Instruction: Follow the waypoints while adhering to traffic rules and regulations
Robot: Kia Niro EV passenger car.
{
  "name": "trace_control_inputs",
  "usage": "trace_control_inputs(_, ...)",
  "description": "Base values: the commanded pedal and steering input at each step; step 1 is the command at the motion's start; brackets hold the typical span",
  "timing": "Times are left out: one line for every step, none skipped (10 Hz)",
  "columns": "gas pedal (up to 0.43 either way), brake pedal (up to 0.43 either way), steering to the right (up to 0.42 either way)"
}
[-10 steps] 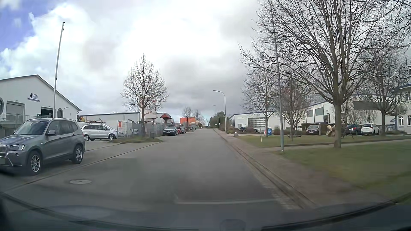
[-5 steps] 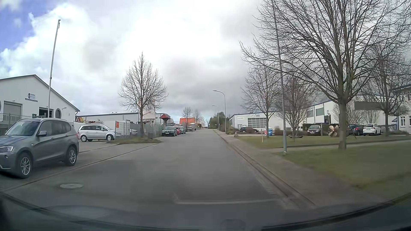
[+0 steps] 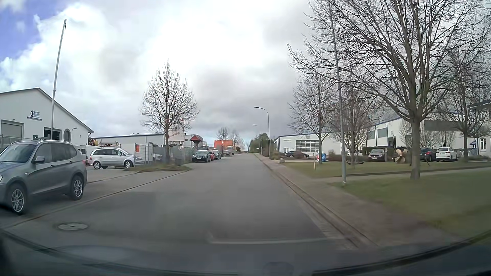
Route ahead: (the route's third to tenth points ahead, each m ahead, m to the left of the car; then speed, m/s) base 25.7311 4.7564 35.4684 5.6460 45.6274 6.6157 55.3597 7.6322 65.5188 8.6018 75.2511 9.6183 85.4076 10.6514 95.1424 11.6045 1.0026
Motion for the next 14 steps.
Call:
trace_control_inputs(0.000,0.000,0.009)
trace_control_inputs(0.000,0.000,0.009)
trace_control_inputs(0.000,0.000,0.009)
trace_control_inputs(0.000,0.000,0.008)
trace_control_inputs(0.000,0.000,0.003)
trace_control_inputs(0.000,0.000,0.000)
trace_control_inputs(0.000,0.000,0.000)
trace_control_inputs(0.000,0.000,0.000)
trace_control_inputs(0.000,0.000,0.000)
trace_control_inputs(0.000,0.000,0.000)
trace_control_inputs(0.000,0.000,0.000)
trace_control_inputs(0.000,0.000,0.000)
trace_control_inputs(0.000,0.000,0.000)
trace_control_inputs(0.000,0.000,0.000)
